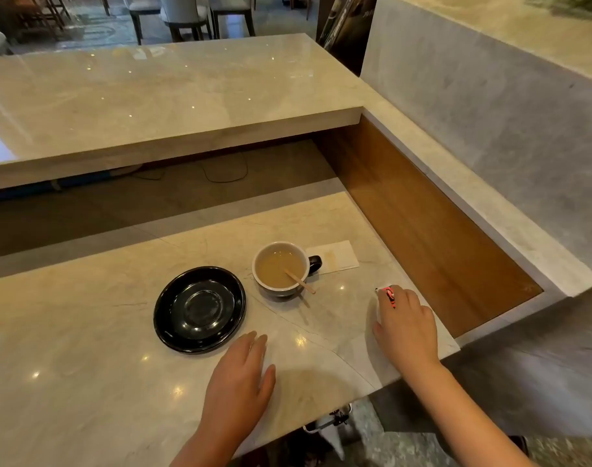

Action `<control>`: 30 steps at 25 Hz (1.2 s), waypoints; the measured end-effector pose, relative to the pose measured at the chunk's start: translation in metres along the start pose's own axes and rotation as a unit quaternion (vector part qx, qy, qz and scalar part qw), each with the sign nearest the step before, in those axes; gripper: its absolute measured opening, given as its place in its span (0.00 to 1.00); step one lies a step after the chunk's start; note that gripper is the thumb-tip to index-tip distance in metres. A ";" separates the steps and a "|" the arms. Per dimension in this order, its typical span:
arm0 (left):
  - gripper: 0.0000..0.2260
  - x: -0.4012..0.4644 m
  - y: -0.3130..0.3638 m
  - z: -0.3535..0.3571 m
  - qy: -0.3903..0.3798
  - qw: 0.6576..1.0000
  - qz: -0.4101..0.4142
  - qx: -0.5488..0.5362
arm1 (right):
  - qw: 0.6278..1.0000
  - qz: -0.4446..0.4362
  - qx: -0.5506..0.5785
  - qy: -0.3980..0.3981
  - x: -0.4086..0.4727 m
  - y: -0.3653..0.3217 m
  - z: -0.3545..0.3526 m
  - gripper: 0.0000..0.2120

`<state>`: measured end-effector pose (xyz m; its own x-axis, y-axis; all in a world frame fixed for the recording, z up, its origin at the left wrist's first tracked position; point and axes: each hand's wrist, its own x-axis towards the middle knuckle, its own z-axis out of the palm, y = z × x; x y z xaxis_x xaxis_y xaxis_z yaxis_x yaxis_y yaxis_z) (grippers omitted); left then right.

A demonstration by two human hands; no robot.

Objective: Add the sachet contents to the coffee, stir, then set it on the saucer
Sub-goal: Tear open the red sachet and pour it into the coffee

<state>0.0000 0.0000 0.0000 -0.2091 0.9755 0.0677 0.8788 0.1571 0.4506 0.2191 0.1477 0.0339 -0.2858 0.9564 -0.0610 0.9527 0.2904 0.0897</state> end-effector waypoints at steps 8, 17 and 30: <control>0.24 0.020 -0.014 0.025 -0.014 0.998 0.034 0.052 | 1.000 0.020 0.021 0.002 0.022 0.009 0.019 0.13; 0.27 0.020 -0.023 0.036 -0.014 0.999 0.013 0.033 | 0.998 0.022 0.058 -0.007 0.033 0.015 0.028 0.12; 0.26 0.020 -0.028 0.038 -0.013 0.998 0.036 0.041 | 0.812 0.166 0.545 0.128 0.025 0.001 0.001 0.04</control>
<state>-0.0120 0.0212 -0.0452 -0.1347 0.9881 0.0741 0.9236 0.0981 0.3707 0.2133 0.1724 0.0315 0.1274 0.9918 0.0080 0.4672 -0.0529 -0.8826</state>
